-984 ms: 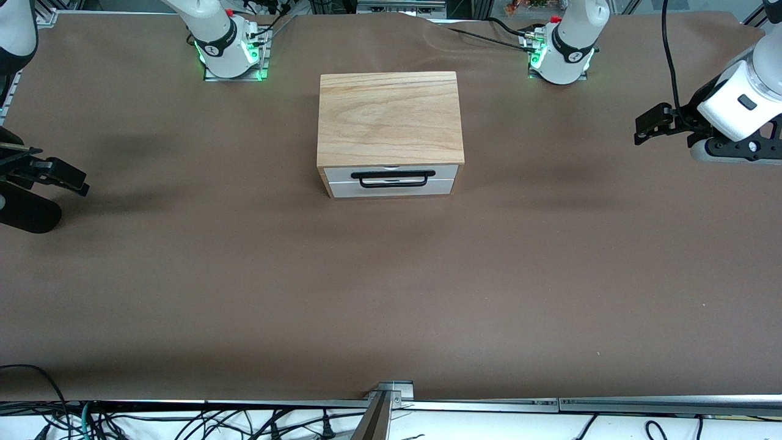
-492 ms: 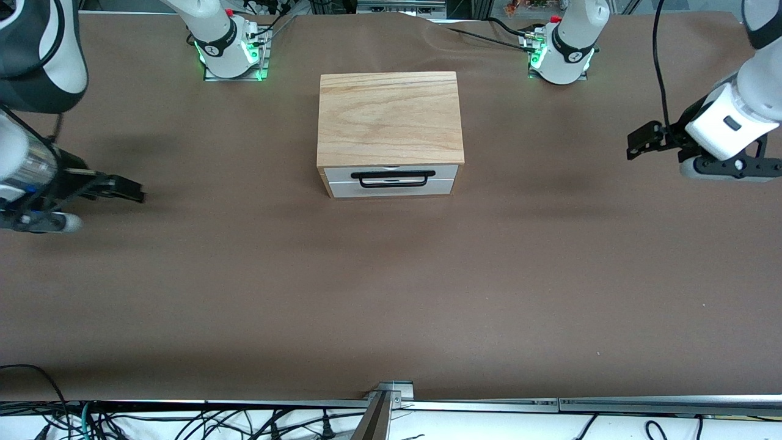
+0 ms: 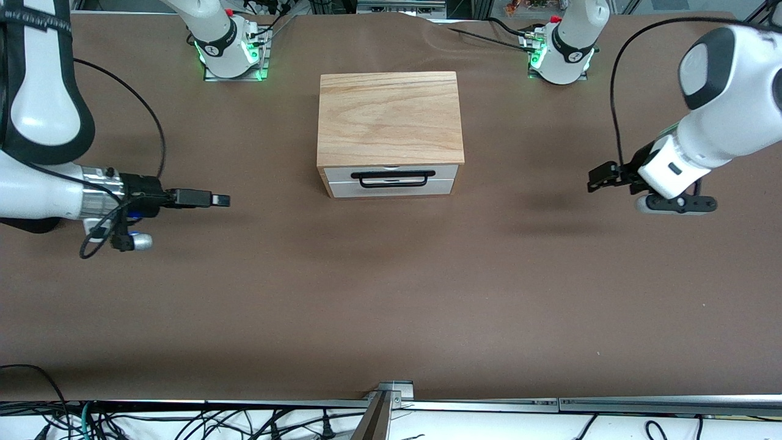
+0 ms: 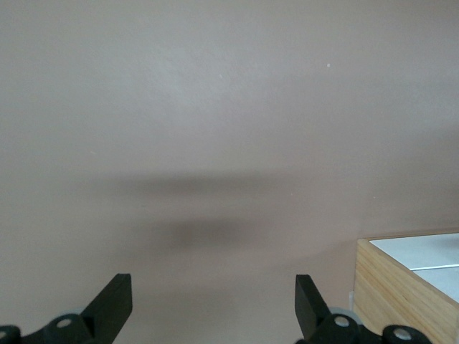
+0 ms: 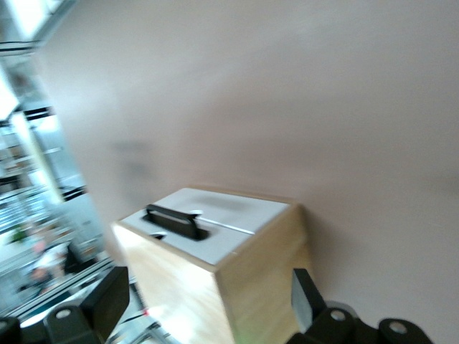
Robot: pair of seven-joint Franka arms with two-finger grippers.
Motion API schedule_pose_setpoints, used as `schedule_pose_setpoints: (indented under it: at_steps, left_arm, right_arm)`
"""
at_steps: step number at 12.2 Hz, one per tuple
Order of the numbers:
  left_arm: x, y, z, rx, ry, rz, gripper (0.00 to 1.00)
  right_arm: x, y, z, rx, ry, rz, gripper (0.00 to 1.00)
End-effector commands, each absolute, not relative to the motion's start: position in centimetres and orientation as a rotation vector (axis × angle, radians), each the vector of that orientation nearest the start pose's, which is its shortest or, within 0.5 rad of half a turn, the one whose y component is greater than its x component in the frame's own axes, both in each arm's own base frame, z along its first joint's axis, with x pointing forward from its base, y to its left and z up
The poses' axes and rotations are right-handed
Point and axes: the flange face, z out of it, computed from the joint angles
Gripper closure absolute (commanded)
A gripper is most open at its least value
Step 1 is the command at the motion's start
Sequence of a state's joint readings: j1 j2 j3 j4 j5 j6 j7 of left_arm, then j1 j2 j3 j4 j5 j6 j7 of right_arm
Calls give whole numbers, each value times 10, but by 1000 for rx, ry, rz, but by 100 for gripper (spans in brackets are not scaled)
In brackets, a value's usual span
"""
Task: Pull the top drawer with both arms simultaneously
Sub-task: 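Move the left gripper and the right gripper toward the drawer handle ends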
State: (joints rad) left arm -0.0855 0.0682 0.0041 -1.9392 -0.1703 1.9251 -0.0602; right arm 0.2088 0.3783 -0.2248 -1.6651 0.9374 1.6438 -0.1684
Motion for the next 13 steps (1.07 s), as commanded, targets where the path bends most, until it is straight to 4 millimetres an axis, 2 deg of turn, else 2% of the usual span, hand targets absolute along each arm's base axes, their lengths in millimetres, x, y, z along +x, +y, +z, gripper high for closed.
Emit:
schedule_pose_setpoints:
  at_steps: [1, 3, 4, 5, 7, 10, 11, 12, 13]
  left_arm:
    - [561, -67, 392, -3358, -138, 271, 0]
    - [564, -93, 357, -3392, -121, 355, 0]
    - [566, -113, 349, -3477, -119, 356, 0]
    - [565, -125, 334, -3581, -108, 381, 0]
    - [562, -136, 298, -3761, -52, 384, 0]
    - [543, -148, 232, -4039, 89, 349, 0]
    - [528, -167, 215, -4133, 127, 317, 0]
    - [517, -174, 203, -4204, 98, 256, 0]
    - [510, -184, 196, -4259, 156, 183, 0]
  right_arm:
    - [630, 95, 353, -2116, 67, 305, 0]
    - [628, 112, 312, -2008, 2, 274, 0]
    - [622, 123, 293, -1902, 30, 243, 0]
    - [619, 139, 281, -1828, 36, 220, 0]
    - [615, 171, 270, -1784, 32, 231, 0]
    - [598, 215, 237, -1713, -44, 189, 0]
    - [592, 227, 232, -1692, -55, 175, 0]
    - [586, 234, 220, -1693, -83, 169, 0]
    - [582, 237, 209, -1685, -121, 149, 0]
